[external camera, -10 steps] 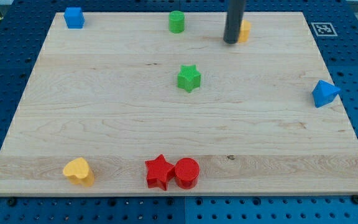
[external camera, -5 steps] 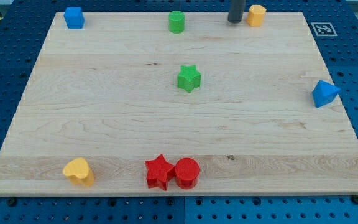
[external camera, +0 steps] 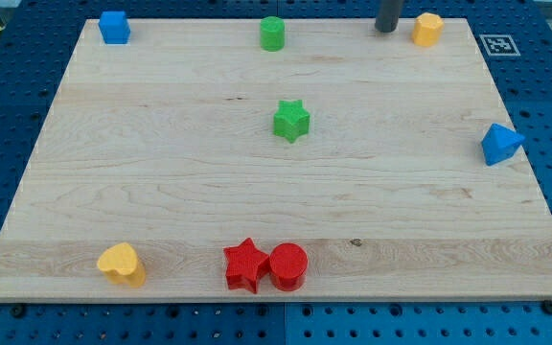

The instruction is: Move yellow hexagon to top right

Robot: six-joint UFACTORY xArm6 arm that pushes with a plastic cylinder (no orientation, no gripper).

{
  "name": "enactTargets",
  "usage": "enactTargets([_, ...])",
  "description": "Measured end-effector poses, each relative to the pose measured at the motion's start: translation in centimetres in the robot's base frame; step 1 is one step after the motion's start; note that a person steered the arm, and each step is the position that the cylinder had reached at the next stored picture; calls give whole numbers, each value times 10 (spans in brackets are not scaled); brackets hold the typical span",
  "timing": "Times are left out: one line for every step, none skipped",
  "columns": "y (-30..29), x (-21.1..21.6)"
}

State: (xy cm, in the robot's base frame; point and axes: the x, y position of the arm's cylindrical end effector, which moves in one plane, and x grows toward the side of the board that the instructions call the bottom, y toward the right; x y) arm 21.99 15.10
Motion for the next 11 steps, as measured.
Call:
enactTargets([2,24])
enactTargets([27,49])
enactTargets([34,36])
enactTargets([34,5])
enactTargets([40,2])
enactTargets([32,30])
enactTargets([42,43])
enactTargets([69,43])
enactTargets([85,40])
enactTargets([88,28])
enactTargets([88,21])
